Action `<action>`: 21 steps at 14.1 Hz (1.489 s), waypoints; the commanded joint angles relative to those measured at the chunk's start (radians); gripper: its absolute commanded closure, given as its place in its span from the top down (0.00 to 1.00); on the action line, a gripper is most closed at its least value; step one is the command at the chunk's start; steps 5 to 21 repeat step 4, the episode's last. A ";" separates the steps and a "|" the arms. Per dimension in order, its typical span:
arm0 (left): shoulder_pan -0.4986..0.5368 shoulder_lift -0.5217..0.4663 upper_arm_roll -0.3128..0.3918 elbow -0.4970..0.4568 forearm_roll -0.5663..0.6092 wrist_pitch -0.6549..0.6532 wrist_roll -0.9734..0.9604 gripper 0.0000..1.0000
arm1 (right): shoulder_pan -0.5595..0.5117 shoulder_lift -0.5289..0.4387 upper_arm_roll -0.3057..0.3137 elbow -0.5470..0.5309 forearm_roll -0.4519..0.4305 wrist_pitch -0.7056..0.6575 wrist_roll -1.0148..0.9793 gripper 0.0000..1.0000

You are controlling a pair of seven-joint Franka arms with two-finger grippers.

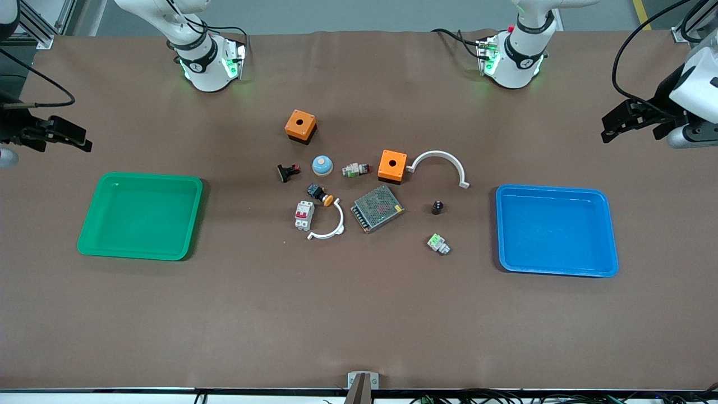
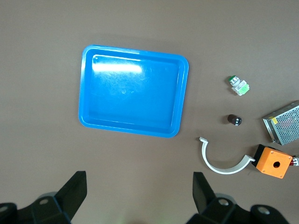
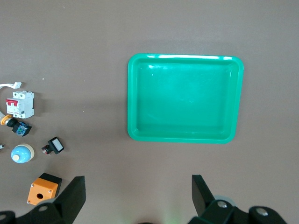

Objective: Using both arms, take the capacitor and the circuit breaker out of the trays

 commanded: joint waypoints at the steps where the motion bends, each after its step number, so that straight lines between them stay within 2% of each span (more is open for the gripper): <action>1: 0.003 0.010 -0.001 0.022 -0.001 -0.015 0.012 1.00 | -0.002 -0.106 0.006 -0.102 -0.007 0.031 -0.007 1.00; 21: 0.005 0.010 -0.001 0.022 -0.001 -0.015 0.014 1.00 | -0.002 -0.105 0.006 -0.106 -0.008 0.057 -0.008 1.00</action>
